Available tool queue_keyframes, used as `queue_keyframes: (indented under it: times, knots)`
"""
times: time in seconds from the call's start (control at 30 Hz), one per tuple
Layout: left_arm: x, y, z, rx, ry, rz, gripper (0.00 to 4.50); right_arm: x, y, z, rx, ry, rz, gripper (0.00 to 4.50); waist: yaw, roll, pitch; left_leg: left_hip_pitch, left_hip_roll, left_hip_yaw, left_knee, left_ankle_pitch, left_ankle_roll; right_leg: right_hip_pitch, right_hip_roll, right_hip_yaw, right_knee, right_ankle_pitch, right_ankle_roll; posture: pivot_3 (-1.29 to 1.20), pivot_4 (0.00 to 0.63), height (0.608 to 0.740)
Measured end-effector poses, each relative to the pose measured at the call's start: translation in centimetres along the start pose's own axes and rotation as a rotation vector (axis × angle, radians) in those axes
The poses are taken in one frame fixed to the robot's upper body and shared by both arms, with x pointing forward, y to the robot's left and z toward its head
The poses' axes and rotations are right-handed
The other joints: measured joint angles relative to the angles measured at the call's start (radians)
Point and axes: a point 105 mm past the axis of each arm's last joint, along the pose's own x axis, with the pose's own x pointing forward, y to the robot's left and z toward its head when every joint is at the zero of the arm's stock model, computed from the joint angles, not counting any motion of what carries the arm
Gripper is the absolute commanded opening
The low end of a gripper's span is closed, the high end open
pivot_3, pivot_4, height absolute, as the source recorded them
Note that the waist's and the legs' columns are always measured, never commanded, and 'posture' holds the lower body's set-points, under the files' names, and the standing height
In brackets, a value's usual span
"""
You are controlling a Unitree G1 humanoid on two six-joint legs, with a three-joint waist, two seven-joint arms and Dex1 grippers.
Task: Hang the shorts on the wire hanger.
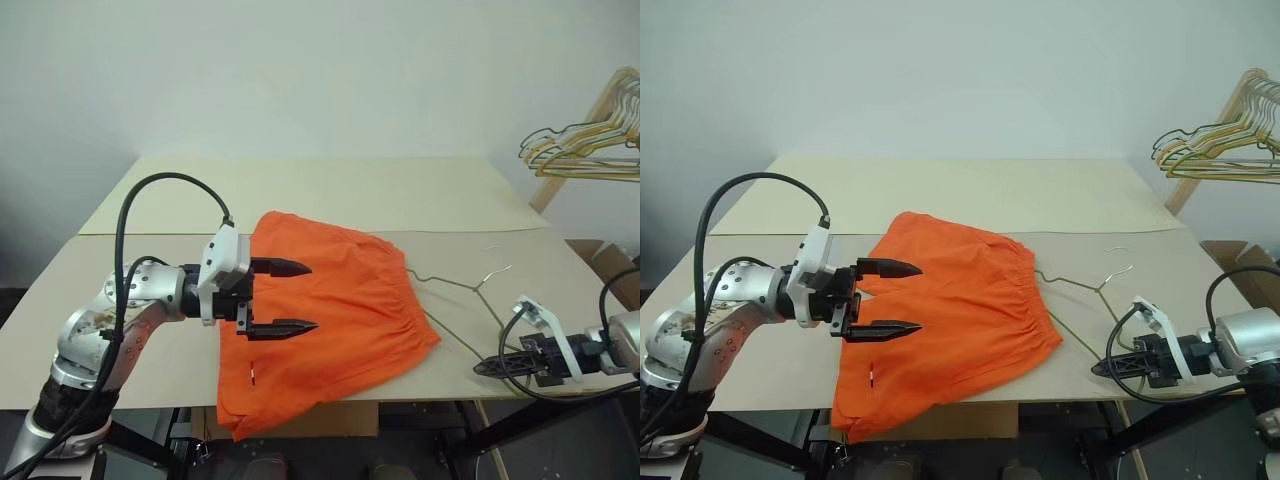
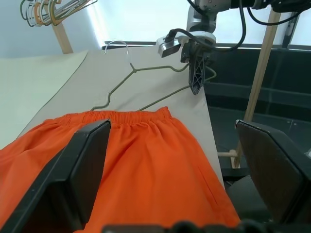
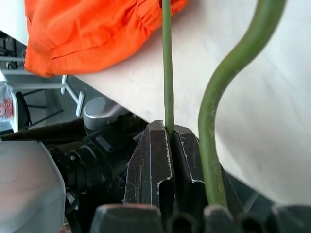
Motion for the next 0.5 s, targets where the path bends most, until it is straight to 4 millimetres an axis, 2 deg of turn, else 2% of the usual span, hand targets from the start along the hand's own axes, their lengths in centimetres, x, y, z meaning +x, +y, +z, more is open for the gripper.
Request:
queue_keyframes:
  times: [0.27,0.4,0.5]
  knots:
    - [-0.5,0.1,-0.2,-0.001,0.013,0.022,4.47,1.0,0.2,-0.8,-0.019,0.082,0.05,0.0,0.018,0.0,0.0,0.0,0.0,0.0,0.0,0.0,0.0,0.0,0.0,0.0,-0.001,0.0,0.0,0.18,0.0,0.74]
    - [-0.6,0.1,-0.1,0.017,0.011,0.025,4.47,2.5,0.0,1.5,-0.007,0.019,0.06,0.0,0.014,0.0,0.0,0.001,0.0,0.0,0.0,0.0,0.0,0.0,0.0,0.0,0.0,0.001,0.0,0.19,0.0,0.74]
    - [-0.7,0.1,-0.1,0.023,0.016,0.027,4.47,2.6,-0.1,2.3,0.0,-0.005,0.052,0.0,0.025,0.0,0.0,0.0,0.0,0.0,-0.001,0.0,0.0,0.0,0.0,-0.001,-0.001,0.0,0.0,0.19,0.0,0.74]
